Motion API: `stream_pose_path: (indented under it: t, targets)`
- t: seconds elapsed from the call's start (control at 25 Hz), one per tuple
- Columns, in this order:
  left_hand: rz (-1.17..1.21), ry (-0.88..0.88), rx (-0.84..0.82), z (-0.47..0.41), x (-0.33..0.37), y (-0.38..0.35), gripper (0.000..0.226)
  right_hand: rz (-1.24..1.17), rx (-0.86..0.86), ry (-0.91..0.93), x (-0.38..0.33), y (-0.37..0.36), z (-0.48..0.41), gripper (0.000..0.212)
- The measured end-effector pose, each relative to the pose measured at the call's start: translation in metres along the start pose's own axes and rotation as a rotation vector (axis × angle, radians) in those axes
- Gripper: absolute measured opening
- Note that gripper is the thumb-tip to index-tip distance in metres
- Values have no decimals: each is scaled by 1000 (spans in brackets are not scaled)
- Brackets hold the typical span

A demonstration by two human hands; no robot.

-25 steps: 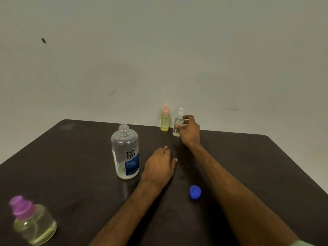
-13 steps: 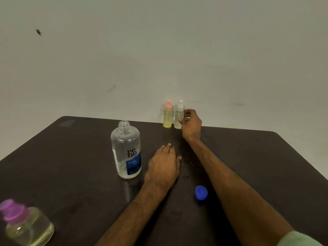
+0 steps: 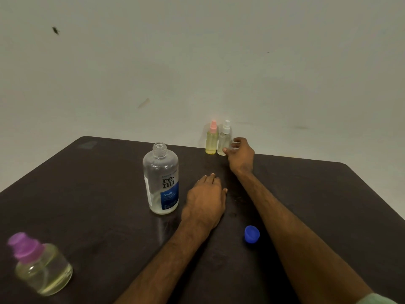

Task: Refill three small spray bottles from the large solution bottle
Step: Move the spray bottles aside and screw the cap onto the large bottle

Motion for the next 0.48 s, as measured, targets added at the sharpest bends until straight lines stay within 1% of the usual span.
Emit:
stream_pose_path:
  t: [0.08, 0.2, 0.28, 0.44, 0.48]
  targets:
    - [20, 2, 24, 4, 3, 2, 49, -47, 45, -24, 1, 12, 13, 47]
    - [65, 10, 55, 12, 6, 9, 37, -136, 54, 52, -6, 36, 50, 37]
    - [40, 10, 22, 26, 8, 13, 34, -178, 12, 132, -15, 54, 84, 30]
    - [38, -17, -19, 67, 19, 23, 36, -226, -100, 264, -47, 75, 159, 20]
    - [80, -10, -24, 86, 21, 25, 33, -244, -145, 286, -59, 75, 182, 18]
Point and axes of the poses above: each hand's wrist, its own z-axis away from the middle knuckle, its own y-axis out of the back of the hand, x = y × z, the point moved 1 cm from there along -z, towards the middle knuckle, and after that the axes turned 6 degrees about -y, right-handed, at the moved point
